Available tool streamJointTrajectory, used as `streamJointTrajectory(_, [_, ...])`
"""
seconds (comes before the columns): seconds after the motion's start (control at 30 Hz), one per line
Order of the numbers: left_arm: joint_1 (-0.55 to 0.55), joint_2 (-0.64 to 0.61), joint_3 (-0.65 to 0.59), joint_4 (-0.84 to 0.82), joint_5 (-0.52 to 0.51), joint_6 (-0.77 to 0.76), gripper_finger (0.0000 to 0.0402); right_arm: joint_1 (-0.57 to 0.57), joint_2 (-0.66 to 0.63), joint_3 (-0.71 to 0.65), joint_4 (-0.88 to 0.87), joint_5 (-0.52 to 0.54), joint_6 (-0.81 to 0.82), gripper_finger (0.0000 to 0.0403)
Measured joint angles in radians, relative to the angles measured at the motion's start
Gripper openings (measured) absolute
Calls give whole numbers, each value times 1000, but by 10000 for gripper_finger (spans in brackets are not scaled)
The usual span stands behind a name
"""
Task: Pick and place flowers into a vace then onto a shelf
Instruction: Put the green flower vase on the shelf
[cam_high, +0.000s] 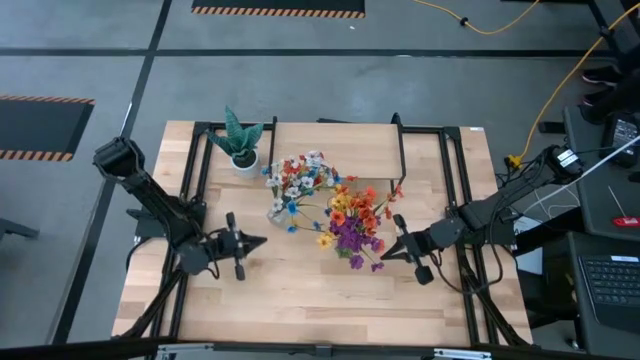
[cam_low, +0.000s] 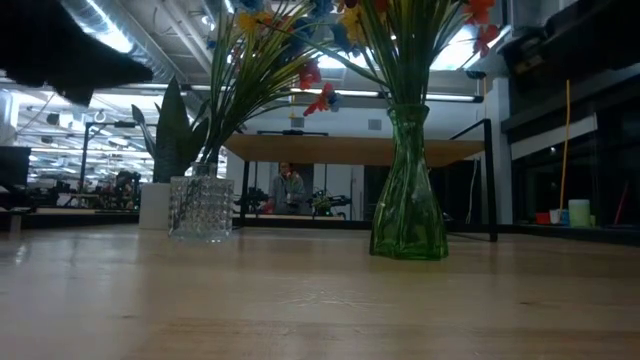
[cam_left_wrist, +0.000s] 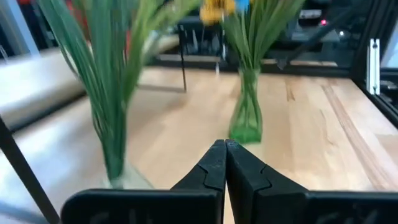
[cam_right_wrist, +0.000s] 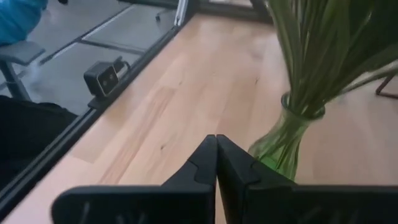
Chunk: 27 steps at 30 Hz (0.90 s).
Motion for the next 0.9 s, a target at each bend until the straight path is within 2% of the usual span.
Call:
streamJointTrajectory(0.1, [7,0,14,-117,25,-139,1,0,0,0,42,2,-43,10])
streamJointTrajectory(0.17, [9,-5,15,-156,30,-178,1,0,0,-16,113,3,-76,10])
streamJointTrajectory(0.47, [9,-65,15,-164,18,-154,1,-13,0,-255,615,31,-88,10])
streamJointTrajectory(0.7, [31,-68,15,-164,-18,-129,1,-19,20,-301,618,30,-35,16])
streamJointTrajectory(0.9, [54,-68,15,-179,-12,-130,2,-19,76,-283,623,30,-8,76])
